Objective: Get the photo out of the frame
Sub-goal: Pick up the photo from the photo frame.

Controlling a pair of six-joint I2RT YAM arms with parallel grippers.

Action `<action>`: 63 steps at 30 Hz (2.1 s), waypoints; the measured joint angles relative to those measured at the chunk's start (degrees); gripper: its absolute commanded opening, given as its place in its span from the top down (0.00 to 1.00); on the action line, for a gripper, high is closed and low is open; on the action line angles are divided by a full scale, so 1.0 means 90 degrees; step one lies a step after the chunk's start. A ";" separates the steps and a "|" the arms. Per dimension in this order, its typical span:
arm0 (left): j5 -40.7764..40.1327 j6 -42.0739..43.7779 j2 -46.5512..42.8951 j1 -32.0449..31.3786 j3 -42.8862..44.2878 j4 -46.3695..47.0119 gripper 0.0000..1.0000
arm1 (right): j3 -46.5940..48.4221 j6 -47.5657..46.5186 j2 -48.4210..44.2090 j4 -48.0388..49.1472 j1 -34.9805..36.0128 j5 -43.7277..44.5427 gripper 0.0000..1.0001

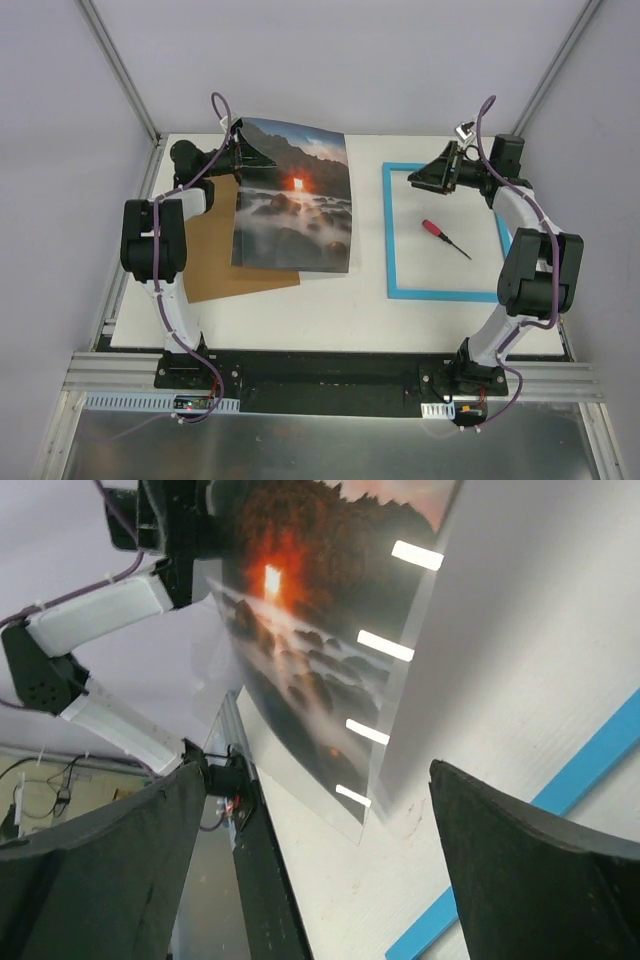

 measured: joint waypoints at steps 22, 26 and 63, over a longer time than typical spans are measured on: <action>-0.0056 -0.0483 -0.0648 0.0000 0.0097 0.0036 1.00 | 0.0984 -0.2873 0.1127 -0.2820 0.1105 0.3138 0.01; -0.0058 -0.0505 -0.0767 0.0000 0.0097 0.0039 1.00 | 0.1183 -0.2742 0.1411 -0.2718 0.1377 0.3028 0.03; -0.0066 0.0121 -0.0899 0.0029 -0.0185 0.0032 1.00 | 0.0058 0.4826 0.1593 0.6156 0.1863 0.0313 0.14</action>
